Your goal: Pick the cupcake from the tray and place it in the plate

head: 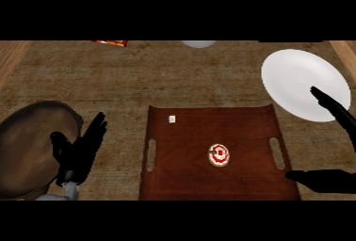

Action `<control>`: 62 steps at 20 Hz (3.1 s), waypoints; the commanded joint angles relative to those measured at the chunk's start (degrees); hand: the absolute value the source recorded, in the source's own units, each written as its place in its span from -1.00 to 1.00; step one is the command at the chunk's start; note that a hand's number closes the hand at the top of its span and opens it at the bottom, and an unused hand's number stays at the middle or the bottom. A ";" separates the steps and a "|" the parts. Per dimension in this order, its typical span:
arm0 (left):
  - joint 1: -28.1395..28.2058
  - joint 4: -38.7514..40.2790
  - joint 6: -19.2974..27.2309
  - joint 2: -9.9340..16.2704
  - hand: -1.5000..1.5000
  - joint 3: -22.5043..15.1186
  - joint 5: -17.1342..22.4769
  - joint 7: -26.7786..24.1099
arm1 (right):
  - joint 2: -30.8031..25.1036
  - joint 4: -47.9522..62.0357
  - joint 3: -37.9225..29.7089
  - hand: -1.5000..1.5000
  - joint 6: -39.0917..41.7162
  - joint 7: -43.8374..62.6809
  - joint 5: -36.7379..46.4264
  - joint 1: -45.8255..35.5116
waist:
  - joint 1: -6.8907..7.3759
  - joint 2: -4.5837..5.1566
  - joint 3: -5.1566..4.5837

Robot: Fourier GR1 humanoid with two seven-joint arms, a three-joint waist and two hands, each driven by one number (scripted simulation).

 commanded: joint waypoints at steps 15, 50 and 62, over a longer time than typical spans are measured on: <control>-0.16 2.36 -3.33 -1.08 0.00 2.03 -0.88 1.83 | 12.77 2.03 17.19 -1.00 12.81 33.69 18.95 -16.69 | 0.47 0.36 -0.09; 2.01 1.17 -5.03 -6.69 0.00 3.73 -6.77 1.08 | 31.48 25.82 20.49 1.00 20.37 23.37 37.31 -15.66 | 0.64 0.39 -0.06; 5.21 0.43 -6.16 -7.44 0.00 5.07 -7.63 -0.89 | 31.70 22.21 23.58 1.00 9.56 18.28 51.48 -9.70 | 0.28 0.26 -0.07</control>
